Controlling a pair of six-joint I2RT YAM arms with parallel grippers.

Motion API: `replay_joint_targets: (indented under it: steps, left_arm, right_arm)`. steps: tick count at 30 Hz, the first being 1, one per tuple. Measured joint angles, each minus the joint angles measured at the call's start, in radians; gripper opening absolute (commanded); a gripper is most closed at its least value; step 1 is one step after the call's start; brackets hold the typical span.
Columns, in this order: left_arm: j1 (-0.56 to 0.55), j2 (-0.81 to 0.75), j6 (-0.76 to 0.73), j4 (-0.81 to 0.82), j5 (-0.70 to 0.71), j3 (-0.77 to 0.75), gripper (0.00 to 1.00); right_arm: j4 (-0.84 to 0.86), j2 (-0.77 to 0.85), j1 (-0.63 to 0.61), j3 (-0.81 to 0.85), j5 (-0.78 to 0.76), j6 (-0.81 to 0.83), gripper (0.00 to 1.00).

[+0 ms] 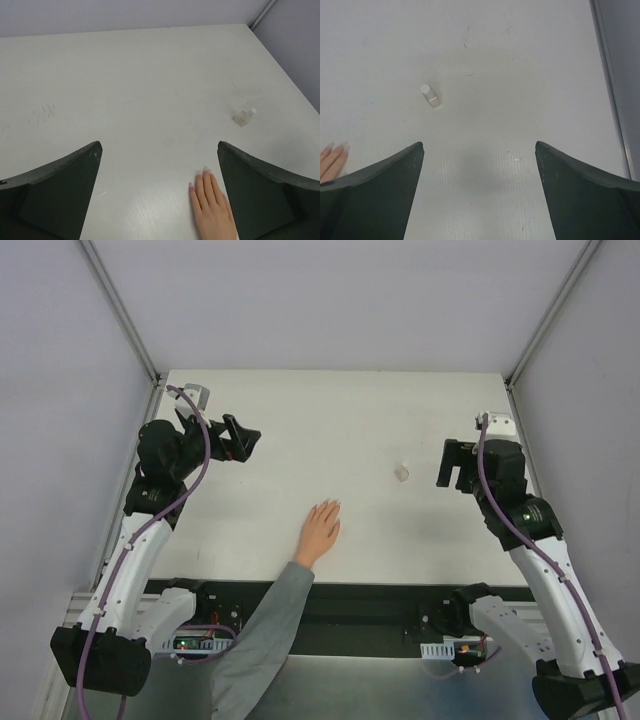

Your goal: Paint the nails

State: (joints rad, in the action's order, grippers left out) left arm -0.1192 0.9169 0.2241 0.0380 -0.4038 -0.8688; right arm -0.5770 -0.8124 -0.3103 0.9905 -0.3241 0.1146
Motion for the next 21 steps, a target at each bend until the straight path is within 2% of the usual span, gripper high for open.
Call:
replay_joint_targets:
  steps: [3, 6, 10, 16, 21]
  left_arm:
    - [0.000, 0.002, 0.000, -0.002, -0.010, 0.000, 0.99]
    - [0.000, 0.008, 0.000, -0.003, -0.018, 0.000, 0.99]
    - [0.000, 0.031, 0.002, -0.011, -0.044, 0.000, 0.99]
    - [0.000, 0.054, 0.013, -0.023, -0.084, -0.002, 0.99]
    - [0.000, 0.071, 0.025, -0.026, -0.124, -0.013, 0.99]
  right_arm:
    - [-0.018, -0.042, 0.000, 0.002, -0.011, 0.002, 0.96]
    - [-0.024, -0.098, 0.000, 0.023, 0.054, 0.037, 0.96]
    - [-0.026, -0.227, -0.010, 0.098, 0.150, 0.090, 0.96]
    - [-0.057, -0.454, -0.023, 0.220, 0.174, 0.134, 0.96]
    - [-0.059, -0.586, -0.026, 0.250, 0.214, 0.165, 0.99]
